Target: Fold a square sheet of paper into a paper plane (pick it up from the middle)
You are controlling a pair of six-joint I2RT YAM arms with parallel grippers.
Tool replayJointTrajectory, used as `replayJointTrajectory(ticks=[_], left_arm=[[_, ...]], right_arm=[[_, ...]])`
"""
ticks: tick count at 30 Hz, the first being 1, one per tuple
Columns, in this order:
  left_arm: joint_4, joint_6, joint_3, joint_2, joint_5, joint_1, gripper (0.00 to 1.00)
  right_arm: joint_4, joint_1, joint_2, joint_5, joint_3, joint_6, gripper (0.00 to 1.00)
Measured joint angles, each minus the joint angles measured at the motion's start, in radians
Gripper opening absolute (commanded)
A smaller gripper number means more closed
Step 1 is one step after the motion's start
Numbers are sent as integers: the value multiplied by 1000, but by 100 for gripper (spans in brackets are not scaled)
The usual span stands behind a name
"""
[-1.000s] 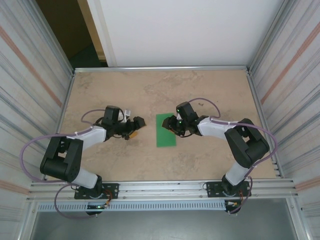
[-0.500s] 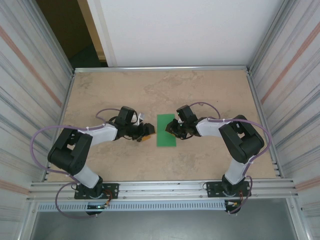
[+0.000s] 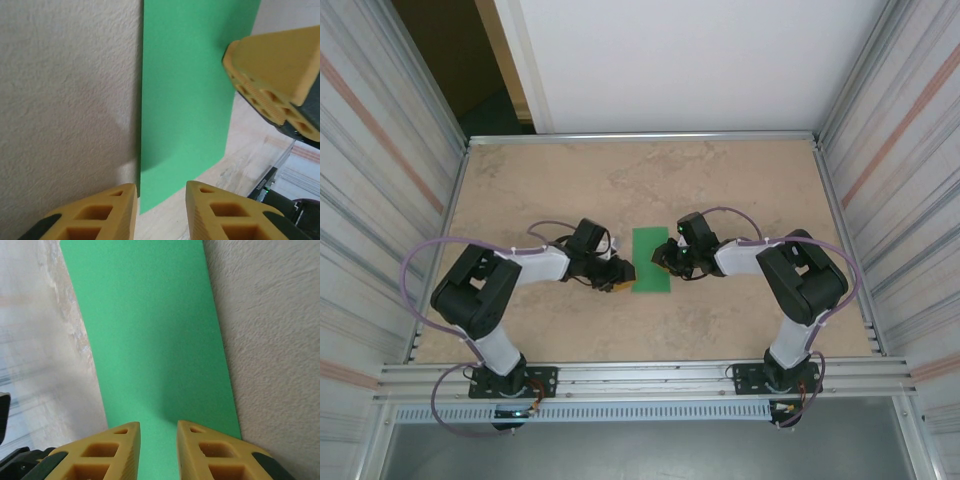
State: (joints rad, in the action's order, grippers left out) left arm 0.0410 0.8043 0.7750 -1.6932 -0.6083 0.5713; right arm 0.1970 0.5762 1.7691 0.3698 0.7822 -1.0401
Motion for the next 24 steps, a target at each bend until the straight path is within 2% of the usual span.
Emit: replayJointTrajectory(ticks=[16, 24], left_arm=[[12, -5, 53, -52, -13, 7, 37], [11, -14, 109, -66, -12, -5, 36]], right_arm=[[90, -16, 19, 58, -24, -22, 26], [113, -22, 19, 70, -35, -26, 26]])
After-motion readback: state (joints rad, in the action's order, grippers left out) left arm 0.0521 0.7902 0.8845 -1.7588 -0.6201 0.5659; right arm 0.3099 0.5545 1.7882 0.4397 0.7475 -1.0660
